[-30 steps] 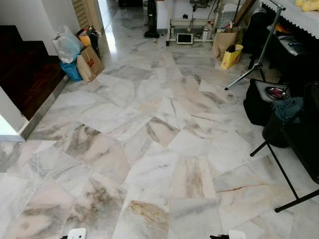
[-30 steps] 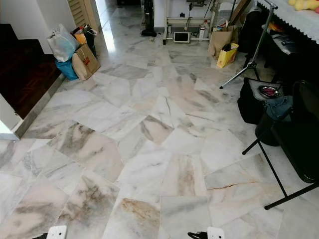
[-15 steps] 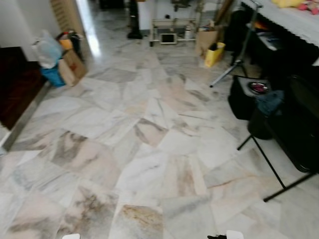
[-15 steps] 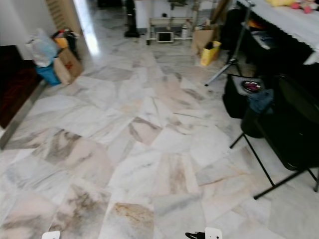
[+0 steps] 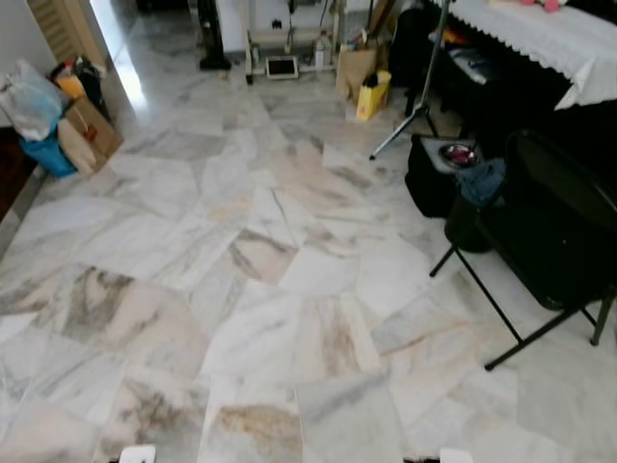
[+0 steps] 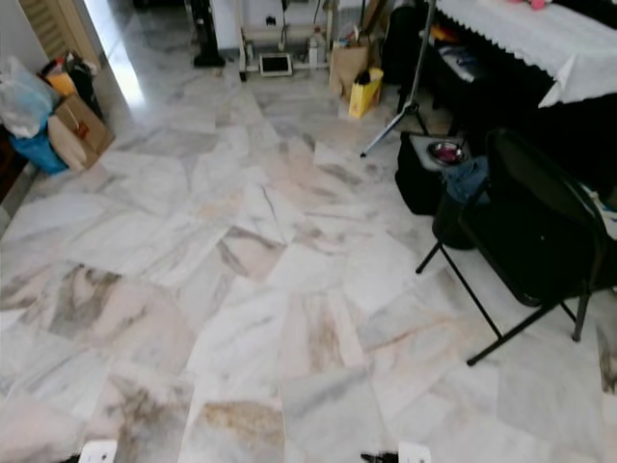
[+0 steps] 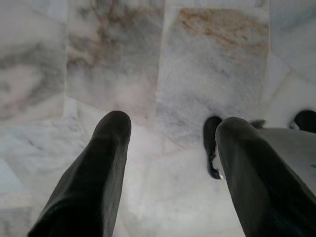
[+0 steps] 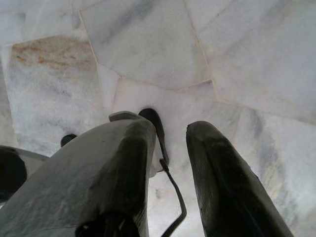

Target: Hang keys on a hook

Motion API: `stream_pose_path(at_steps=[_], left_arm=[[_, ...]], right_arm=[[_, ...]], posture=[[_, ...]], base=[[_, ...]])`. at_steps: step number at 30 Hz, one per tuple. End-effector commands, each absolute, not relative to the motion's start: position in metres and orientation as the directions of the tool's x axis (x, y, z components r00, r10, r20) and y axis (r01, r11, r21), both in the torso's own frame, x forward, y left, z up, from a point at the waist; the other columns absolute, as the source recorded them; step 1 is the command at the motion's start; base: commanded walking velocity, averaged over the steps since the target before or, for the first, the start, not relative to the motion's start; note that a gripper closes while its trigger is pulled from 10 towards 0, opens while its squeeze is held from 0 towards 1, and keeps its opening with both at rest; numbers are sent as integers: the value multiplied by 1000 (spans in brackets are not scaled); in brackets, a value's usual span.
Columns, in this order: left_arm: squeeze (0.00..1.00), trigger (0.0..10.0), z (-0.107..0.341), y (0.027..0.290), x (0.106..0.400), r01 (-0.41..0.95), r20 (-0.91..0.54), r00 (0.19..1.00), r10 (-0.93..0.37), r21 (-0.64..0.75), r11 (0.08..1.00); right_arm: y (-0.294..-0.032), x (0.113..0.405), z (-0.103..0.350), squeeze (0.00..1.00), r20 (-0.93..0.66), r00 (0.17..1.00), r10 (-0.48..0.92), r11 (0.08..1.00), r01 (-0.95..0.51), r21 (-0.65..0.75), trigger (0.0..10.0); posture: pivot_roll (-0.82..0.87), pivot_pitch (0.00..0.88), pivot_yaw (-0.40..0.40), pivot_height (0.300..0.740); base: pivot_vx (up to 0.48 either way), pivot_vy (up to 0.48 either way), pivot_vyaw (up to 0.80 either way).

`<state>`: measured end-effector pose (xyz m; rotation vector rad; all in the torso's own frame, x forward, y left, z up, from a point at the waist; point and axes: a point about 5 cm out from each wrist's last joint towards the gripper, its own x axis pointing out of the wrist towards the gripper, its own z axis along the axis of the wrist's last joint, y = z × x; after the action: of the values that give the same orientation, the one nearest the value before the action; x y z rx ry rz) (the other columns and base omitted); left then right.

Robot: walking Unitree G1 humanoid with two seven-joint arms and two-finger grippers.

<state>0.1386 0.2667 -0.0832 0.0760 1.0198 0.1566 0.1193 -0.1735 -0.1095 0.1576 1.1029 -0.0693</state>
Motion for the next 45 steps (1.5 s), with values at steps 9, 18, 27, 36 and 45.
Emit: stream_pose_path(at_steps=[9,18,27,36,45], left_arm=[[0,10000,-82,272,138,-57,-851,494,178,172,983],[0,10000,-81,271,142,-25,-848,498,180,193,981],[0,10000,-82,268,142,-39,-850,496,177,182,983],[0,10000,-86,261,138,-121,-852,497,166,121,985],[0,10000,-92,242,137,-149,-856,492,161,99,984]], right_arm=[[-159,107,-114,0,-913,402,65,984,126,126,10000],[-161,109,-114,0,-913,404,60,985,124,120,10000],[-165,110,-113,0,-912,407,51,987,120,109,10000],[-177,112,-112,0,-914,405,28,994,85,68,10000],[-188,113,-110,0,-914,404,10,998,54,35,10000]], posture=[[-33,0,90,740],[-23,0,85,740],[-24,0,57,740],[-22,0,-19,740],[-4,0,-65,740]], base=[[0,-213,-740],[0,-384,-714],[0,0,-700],[0,0,-699],[0,0,-700]])
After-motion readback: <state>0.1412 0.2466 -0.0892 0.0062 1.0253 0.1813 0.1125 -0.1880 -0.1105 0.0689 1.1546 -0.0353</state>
